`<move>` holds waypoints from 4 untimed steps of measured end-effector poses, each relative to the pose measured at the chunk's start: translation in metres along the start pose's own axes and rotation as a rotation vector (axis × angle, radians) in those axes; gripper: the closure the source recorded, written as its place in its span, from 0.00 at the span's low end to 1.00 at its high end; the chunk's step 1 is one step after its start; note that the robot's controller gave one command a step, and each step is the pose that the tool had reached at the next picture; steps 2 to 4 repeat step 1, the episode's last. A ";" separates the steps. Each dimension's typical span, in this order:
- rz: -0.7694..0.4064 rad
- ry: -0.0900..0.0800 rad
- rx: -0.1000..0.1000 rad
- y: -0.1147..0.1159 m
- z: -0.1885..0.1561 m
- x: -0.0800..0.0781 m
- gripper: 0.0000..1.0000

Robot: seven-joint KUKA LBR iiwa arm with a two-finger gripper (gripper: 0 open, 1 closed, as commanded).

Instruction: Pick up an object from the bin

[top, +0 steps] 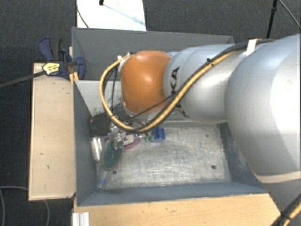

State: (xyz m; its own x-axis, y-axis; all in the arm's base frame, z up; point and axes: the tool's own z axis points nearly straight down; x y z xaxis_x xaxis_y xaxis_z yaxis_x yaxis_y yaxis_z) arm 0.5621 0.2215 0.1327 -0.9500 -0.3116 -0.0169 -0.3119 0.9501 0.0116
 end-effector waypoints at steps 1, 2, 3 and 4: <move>-0.026 0.005 0.011 0.000 -0.092 0.002 1.00; -0.026 0.005 0.011 0.000 -0.092 0.002 1.00; -0.026 0.005 0.011 0.000 -0.092 0.002 1.00; -0.026 0.005 0.011 0.000 -0.092 0.002 1.00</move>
Offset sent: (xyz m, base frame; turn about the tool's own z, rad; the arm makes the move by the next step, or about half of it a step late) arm -0.0053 -0.0028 0.0862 -0.0276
